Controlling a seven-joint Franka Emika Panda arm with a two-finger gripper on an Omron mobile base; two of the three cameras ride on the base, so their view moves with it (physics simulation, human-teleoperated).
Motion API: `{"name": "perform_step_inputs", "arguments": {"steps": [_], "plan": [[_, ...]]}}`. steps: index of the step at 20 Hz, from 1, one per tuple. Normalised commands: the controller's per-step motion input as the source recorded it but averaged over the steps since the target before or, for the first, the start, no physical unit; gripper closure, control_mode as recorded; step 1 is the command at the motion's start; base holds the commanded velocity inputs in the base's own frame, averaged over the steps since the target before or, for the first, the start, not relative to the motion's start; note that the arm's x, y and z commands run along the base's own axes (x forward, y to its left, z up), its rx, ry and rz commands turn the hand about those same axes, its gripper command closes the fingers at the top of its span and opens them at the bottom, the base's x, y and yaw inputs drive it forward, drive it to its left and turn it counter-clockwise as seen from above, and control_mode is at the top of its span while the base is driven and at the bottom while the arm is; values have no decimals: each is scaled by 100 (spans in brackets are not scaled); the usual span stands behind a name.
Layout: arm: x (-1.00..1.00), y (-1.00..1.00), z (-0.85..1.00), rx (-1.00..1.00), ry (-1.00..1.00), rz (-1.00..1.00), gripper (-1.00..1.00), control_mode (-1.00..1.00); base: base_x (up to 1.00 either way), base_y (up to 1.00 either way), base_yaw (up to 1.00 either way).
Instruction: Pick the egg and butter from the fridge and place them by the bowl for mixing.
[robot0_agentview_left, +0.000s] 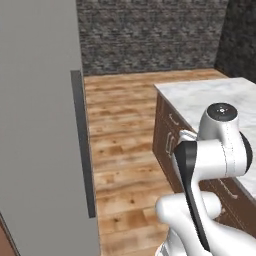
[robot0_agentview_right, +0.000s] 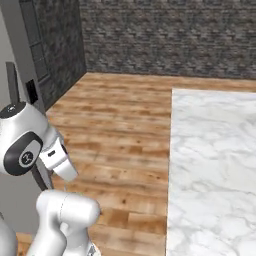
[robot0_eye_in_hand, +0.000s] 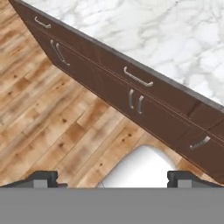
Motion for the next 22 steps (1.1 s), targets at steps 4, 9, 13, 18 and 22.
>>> {"name": "perform_step_inputs", "arguments": {"steps": [4, 9, 13, 18, 22], "plan": [[0, 0, 0, 0, 0, 0, -100, 100, 100, -18, -1], [0, 0, 0, 0, 0, 0, -100, 100, 100, -52, -5], [0, 0, 0, 0, 0, 0, -100, 100, 100, -14, 5], [0, 0, 0, 0, 0, 0, -100, 100, 100, -6, 27], [0, 0, 0, 0, 0, 0, -100, 100, 79, 8, 53]]}}
